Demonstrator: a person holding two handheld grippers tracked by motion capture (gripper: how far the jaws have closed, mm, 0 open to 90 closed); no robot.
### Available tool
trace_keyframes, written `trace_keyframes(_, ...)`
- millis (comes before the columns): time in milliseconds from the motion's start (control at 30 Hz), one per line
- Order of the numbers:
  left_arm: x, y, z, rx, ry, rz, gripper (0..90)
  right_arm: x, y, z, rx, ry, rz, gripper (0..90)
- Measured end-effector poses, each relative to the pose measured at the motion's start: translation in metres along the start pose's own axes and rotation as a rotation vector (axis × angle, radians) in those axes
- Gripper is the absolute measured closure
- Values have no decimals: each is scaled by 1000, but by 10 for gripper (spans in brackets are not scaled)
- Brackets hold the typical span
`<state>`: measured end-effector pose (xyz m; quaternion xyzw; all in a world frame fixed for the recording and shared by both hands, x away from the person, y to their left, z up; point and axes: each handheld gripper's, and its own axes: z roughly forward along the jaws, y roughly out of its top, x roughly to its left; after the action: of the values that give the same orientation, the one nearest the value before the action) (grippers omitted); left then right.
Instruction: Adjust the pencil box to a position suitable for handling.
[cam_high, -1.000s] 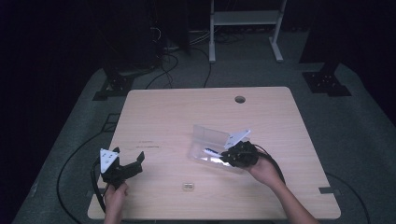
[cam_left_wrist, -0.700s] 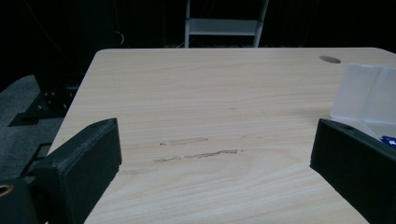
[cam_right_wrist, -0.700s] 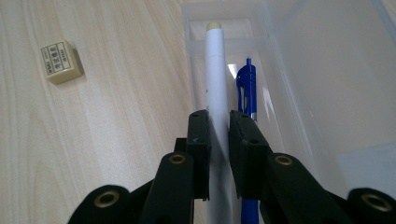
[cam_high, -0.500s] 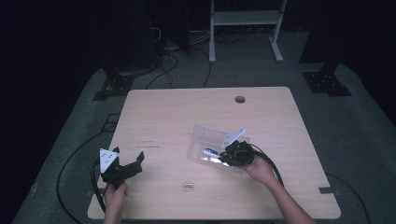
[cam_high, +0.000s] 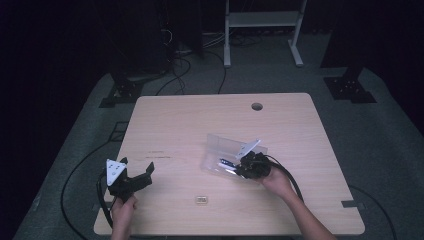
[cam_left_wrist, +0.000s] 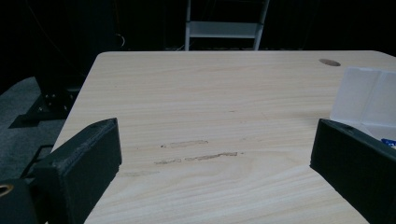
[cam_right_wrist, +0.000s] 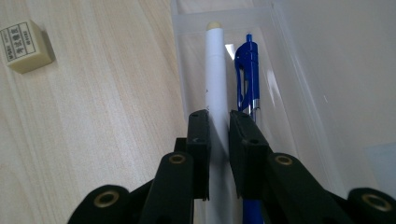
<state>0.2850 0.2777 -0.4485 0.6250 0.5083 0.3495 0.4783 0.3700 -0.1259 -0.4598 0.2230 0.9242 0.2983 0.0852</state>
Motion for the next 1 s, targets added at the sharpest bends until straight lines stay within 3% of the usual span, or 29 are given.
trace_keyframes(667,0,0,0,0,1,3,11,-5,-3,9,25,5,25,771)
trace_keyframes(1000,-1,0,0,-1,-4,7,11,-7,-4,-1,-12,-15,56,722)
